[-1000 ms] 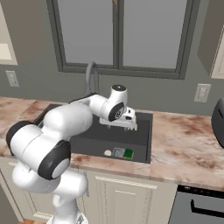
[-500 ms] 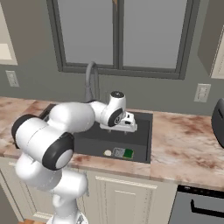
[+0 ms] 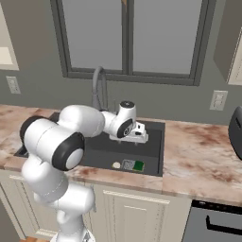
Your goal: Pick up the dish brush and sponge from the sink, and place them back in the cabinet, and close the cabinet door.
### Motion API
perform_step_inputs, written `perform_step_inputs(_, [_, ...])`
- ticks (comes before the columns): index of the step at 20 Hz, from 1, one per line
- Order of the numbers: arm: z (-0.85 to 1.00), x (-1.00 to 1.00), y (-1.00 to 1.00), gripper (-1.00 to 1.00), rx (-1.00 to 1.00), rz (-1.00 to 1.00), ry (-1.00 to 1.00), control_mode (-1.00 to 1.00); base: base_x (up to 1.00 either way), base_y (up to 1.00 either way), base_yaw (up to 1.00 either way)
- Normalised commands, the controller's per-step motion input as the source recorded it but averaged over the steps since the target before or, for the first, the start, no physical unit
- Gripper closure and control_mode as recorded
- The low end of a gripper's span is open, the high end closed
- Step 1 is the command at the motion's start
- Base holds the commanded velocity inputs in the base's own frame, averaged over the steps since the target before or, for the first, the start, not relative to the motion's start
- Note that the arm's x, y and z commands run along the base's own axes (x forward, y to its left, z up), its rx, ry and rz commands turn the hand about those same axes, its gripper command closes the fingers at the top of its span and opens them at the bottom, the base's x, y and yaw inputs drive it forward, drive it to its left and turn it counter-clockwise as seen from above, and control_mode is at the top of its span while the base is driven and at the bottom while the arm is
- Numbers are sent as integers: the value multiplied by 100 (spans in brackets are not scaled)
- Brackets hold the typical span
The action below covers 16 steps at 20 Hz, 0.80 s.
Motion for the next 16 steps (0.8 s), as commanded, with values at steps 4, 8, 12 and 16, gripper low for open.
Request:
perform_step_inputs(4, [-17,23,-7,-100,0,0,0,-100,0,0,0])
perform_step_inputs(8, [-20,18,-14,-100,0,0,0,-100,0,0,0])
perform_step_inputs(12, [-22,17,-16,-100,0,0,0,-100,0,0,0])
perform_step_inputs(16, [-23,19,-2,-100,0,0,0,-100,0,0,0])
